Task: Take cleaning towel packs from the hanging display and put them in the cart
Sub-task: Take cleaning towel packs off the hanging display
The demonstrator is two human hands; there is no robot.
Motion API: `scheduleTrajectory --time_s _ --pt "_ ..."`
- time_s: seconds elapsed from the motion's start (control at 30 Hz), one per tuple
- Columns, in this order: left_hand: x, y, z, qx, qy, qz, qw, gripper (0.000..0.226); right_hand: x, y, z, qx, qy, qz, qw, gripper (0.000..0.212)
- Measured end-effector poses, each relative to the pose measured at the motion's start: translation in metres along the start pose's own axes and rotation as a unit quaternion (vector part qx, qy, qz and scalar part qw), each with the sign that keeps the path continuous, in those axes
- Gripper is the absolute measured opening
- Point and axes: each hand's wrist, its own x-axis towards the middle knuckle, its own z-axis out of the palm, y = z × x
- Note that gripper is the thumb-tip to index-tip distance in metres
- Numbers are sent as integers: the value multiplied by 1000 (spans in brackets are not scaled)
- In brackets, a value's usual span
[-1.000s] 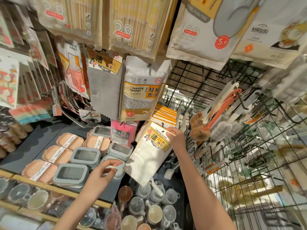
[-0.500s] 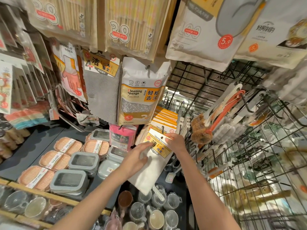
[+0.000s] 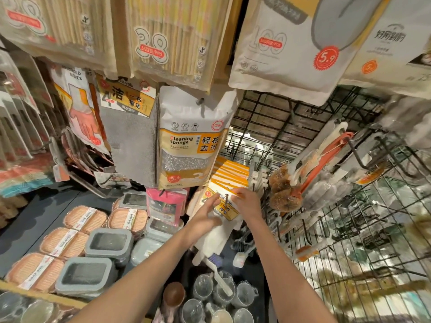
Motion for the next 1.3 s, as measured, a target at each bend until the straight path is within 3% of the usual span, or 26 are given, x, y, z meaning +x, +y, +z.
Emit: scheduleTrajectory --time_s 0.13,0.3,0.47,0.57,0.83,0.93,1.13,1.3 --pt "10 1 -1 1 -18 -11 1000 80 -7 -1 0 37 39 -20 998 20" --pt "17 0 0 2 -24 -3 1000 82 -24 14 -2 -29 129 -32 991 20" --pt "17 6 1 4 -26 8 1000 83 -22 24 -6 -111 -2 -47 993 30" --pt "10 8 1 -12 -23 13 1000 82 -19 18 -9 -65 -11 -14 998 37" --pt "-14 3 -9 -25 50 18 998 76 -28 8 -11 -107 -85 12 991 49" --pt "-33 -2 -10 -18 79 14 997 72 -37 2 -15 -86 -91 -10 992 50" --pt "-71 -8 -19 -4 159 21 987 45 -69 -8 -17 -21 -49 -72 996 34" --pt "-119 -7 -36 93 214 47 971 37 -102 -27 3 -69 -106 -143 982 33"
